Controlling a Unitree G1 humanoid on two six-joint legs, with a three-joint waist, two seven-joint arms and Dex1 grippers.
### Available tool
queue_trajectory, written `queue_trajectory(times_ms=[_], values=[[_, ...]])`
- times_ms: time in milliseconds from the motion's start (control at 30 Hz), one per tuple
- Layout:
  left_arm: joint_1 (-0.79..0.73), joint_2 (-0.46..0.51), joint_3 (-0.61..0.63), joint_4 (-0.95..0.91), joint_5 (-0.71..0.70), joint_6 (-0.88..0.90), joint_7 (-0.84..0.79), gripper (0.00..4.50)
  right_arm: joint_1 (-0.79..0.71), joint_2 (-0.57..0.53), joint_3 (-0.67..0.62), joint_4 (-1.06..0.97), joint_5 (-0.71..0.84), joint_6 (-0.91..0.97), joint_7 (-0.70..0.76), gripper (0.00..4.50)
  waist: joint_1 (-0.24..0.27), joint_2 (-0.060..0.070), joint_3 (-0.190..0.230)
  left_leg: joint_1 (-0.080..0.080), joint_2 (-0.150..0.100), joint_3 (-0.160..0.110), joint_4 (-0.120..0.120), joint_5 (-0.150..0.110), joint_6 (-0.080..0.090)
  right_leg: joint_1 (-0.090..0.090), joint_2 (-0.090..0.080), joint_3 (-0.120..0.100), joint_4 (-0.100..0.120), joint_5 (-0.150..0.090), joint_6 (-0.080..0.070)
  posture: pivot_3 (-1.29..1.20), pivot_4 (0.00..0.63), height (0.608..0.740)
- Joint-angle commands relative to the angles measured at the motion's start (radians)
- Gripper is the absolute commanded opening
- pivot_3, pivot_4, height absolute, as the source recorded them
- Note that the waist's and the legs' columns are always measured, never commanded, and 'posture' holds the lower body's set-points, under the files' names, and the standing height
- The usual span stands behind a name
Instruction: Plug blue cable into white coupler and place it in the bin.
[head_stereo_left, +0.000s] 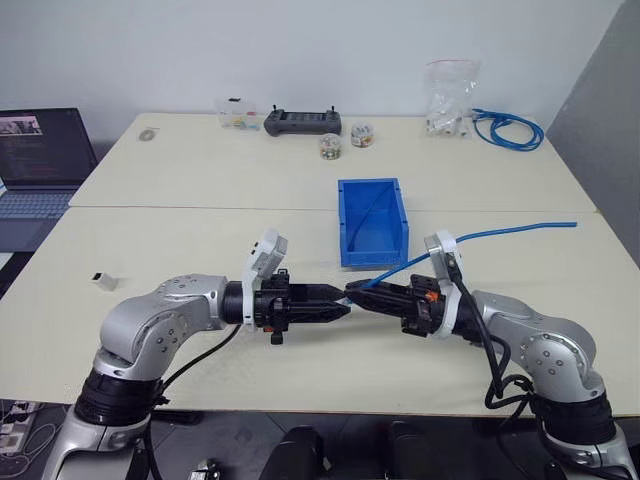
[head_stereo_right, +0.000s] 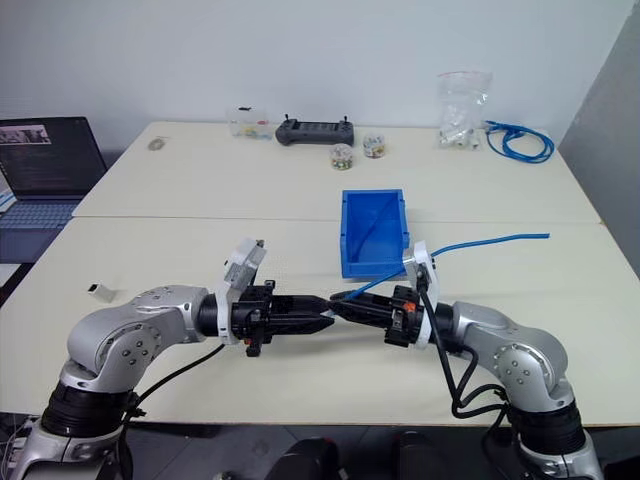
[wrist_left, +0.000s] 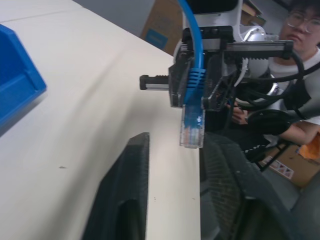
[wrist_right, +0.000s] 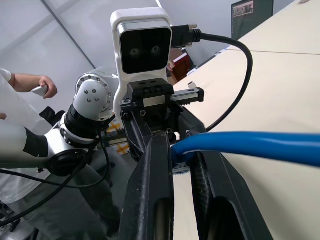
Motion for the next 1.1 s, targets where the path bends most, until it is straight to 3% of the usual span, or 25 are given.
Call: queue_trajectory(times_ms=[33,367,500,567,767,867,1100], values=[[0.039,0.024,0.074,-0.069,-0.026,0.008,0.05,2.61,-0.018,-0.014,-0.003,-0.034,-0.012,-0.04,0.032,0.18,0.0,0.0,0.0,0.0,0.0,0.0,0.0,0.0,0.0,0.0,0.0,0.0,0.0,0.0,0.0,0.0,0.15,0.74],[0.323,0.04,0.243,-0.206,-0.028,-0.012,0.203,4.44,-0.012,-0.071,-0.029,0.032,-0.098,-0.112,0.074,0.18,-0.001,0.0,0.0,0.0,0.0,0.001,-0.001,0.0,0.0,0.0,0.0,0.001,-0.001,0.0,0.0,0.0,0.15,0.74],[0.426,-0.011,0.277,-0.245,0.041,-0.079,0.315,4.5,-0.005,-0.083,-0.026,0.047,-0.121,-0.133,0.09,0.18,0.006,0.0,0.0,0.0,0.001,0.001,-0.001,0.0,0.0,-0.001,0.0,0.0,-0.001,0.0,-0.001,0.0,0.15,0.74],[0.446,-0.082,0.274,-0.232,0.2,-0.166,0.496,4.5,-0.006,-0.079,-0.012,0.057,-0.143,-0.149,0.093,0.18,0.009,0.0,0.0,0.0,0.0,0.001,-0.001,0.0,0.0,0.0,0.0,0.001,-0.002,0.0,0.0,0.0,0.15,0.74],[0.473,-0.24,0.263,-0.225,0.478,-0.286,0.831,4.5,-0.005,-0.069,0.016,0.071,-0.182,-0.175,0.106,0.18,0.015,-0.001,0.001,-0.001,0.0,0.001,-0.001,0.0,0.0,0.0,0.0,0.0,-0.003,0.002,-0.004,0.0,0.15,0.74],[0.428,-0.377,0.296,-0.181,0.61,-0.279,1.082,4.5,-0.01,-0.07,0.03,0.078,-0.196,-0.182,0.119,0.18,0.018,-0.001,0.001,-0.001,0.0,0.002,-0.001,0.0,0.0,0.001,-0.001,0.001,-0.004,0.002,-0.004,0.0,0.15,0.74],[0.222,-0.644,0.48,-0.114,0.719,-0.173,1.511,4.5,-0.033,-0.078,0.029,0.102,-0.22,-0.186,0.144,0.18,0.029,-0.006,0.002,-0.001,0.0,0.001,0.001,0.0,0.0,0.001,0.0,-0.001,-0.004,0.001,0.002,0.0,0.15,0.74]])
